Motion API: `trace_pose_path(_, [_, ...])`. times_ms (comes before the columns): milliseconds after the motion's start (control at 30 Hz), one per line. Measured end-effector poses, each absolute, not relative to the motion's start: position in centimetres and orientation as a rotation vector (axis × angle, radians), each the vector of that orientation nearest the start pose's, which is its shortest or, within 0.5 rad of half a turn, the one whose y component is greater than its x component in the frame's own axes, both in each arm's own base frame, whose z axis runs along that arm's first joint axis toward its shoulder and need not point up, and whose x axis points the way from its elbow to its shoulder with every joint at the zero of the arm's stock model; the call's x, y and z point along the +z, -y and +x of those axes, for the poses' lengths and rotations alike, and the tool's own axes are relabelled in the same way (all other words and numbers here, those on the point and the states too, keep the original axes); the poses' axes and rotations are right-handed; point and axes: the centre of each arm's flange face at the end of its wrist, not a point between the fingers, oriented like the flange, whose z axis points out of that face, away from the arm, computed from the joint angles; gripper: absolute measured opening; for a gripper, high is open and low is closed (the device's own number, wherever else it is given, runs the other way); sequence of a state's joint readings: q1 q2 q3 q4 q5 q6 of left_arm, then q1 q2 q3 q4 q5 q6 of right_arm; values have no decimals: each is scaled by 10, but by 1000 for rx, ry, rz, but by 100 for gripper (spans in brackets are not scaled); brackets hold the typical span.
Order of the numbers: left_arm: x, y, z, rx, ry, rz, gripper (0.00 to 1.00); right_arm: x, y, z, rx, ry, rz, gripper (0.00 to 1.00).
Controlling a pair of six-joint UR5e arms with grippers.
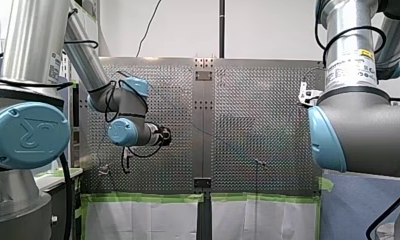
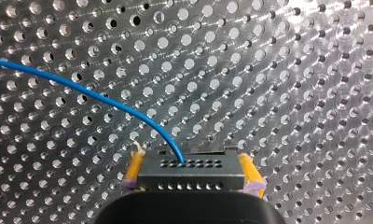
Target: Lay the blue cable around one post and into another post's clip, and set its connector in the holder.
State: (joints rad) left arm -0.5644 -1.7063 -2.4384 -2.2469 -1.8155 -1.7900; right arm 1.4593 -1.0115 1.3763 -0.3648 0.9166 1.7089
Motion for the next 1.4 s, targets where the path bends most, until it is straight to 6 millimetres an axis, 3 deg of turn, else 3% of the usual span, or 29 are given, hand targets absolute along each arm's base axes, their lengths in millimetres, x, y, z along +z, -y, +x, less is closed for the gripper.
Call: trace_pose_path(1400, [147,282,246,-393,-1644,82,100,283,688,118,1691,1031,1563,100])
